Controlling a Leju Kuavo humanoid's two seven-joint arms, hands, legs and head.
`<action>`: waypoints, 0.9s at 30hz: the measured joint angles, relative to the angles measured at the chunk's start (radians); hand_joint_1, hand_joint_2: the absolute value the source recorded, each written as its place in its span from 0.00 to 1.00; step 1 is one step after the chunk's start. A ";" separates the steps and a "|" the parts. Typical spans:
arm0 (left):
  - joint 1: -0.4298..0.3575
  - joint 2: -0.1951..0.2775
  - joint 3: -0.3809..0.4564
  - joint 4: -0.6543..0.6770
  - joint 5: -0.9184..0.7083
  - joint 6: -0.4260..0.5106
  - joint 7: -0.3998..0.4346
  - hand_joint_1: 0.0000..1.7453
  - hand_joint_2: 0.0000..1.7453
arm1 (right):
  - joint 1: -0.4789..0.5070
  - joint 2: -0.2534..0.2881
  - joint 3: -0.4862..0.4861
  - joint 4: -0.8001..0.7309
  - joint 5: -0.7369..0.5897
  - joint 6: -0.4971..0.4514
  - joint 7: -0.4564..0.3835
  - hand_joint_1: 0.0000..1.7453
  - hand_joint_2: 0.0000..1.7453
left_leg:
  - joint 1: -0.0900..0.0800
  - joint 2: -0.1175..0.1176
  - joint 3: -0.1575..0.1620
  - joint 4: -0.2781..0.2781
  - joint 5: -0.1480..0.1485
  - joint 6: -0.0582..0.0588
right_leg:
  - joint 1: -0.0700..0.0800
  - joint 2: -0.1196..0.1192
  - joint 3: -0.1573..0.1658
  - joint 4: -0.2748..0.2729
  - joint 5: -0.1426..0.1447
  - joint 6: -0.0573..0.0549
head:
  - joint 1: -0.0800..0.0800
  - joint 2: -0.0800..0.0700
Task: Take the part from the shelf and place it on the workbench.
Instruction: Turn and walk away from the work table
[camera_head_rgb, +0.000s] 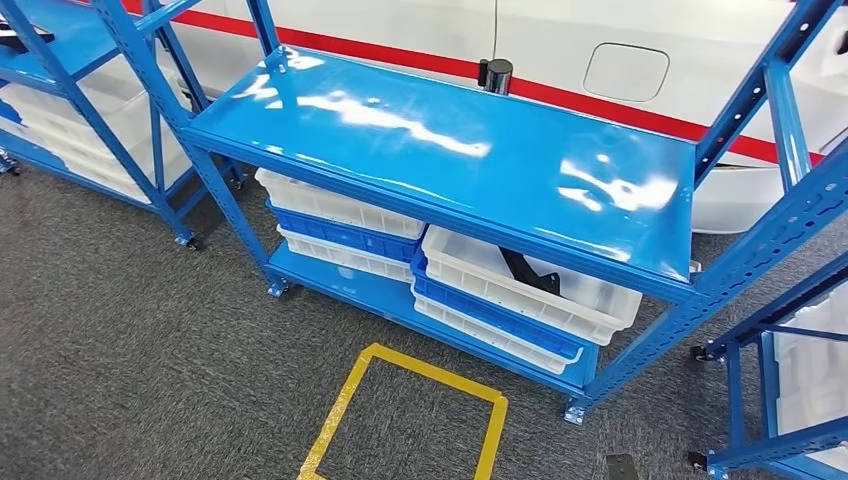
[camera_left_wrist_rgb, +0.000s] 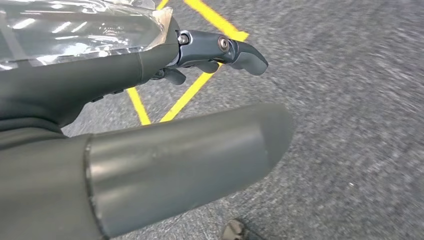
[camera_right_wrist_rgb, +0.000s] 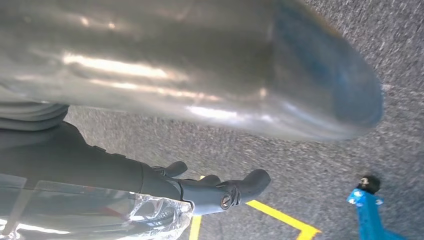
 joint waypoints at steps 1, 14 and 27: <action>0.000 0.000 0.000 0.000 0.000 0.000 0.000 0.00 0.00 | -0.001 0.001 0.000 0.000 0.000 0.000 0.000 0.00 0.00 | -0.001 -0.012 0.019 -0.043 0.013 0.002 | 0.001 0.007 -0.003 0.001 0.000 0.003 | 0.000 0.000; -0.001 0.001 0.000 0.002 0.010 0.001 0.001 0.00 0.00 | 0.003 -0.005 -0.001 0.004 0.007 0.002 -0.002 0.00 0.00 | -0.016 0.087 0.037 -0.083 0.023 0.039 | 0.002 -0.061 -0.079 0.141 -0.062 0.048 | 0.004 0.000; -0.001 0.001 0.000 0.006 0.009 0.005 -0.001 0.00 0.00 | 0.001 -0.007 -0.002 0.004 0.012 0.003 0.004 0.00 0.00 | -0.005 0.037 -0.072 0.203 -0.124 -0.017 | -0.007 -0.012 0.004 -0.020 0.013 -0.007 | -0.003 0.000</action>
